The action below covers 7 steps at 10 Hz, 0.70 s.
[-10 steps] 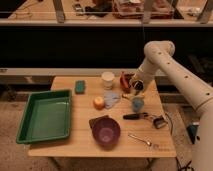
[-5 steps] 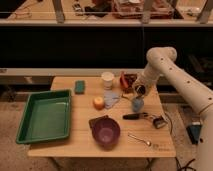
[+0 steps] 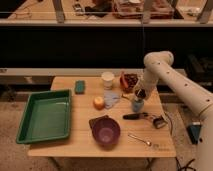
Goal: Stack cups on top of each other
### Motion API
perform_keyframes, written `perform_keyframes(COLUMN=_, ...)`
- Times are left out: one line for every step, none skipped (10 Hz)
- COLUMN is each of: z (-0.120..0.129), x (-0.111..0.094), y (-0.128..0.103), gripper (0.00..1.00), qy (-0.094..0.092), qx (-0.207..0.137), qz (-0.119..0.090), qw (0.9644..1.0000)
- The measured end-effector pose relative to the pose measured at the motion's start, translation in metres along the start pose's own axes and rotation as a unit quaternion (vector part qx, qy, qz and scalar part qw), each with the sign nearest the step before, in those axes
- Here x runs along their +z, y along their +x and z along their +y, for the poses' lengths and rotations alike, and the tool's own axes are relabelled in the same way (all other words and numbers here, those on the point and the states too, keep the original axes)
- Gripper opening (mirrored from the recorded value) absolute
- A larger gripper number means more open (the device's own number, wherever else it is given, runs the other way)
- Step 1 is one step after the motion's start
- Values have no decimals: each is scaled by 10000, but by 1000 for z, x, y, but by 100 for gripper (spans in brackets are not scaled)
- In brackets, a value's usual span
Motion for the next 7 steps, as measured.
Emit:
perform_keyframes(z=2, x=5, y=0, gripper=52, qy=-45, qx=19, qz=-12, qw=10000)
perform_keyframes(z=4, x=9, y=-1, gripper=57, qy=-53, qx=41, qz=-43, qw=10000)
perform_keyframes(z=6, x=12, y=-1, gripper=67, qy=-64, qx=63, qz=-72, qw=9999)
perform_keyframes(z=6, x=14, y=-2, gripper=74, qy=-81, qx=72, qz=-87, qw=9999)
perform_keyframes(z=7, x=15, y=-3, gripper=77, qy=-106, qx=73, qz=-95, qw=9999)
perform_keyframes(z=6, x=17, y=-4, gripper=77, qy=-131, qx=70, qz=-99, qw=9998)
perform_keyframes(z=5, x=19, y=-5, gripper=77, qy=-152, qx=64, qz=-104, qw=9998)
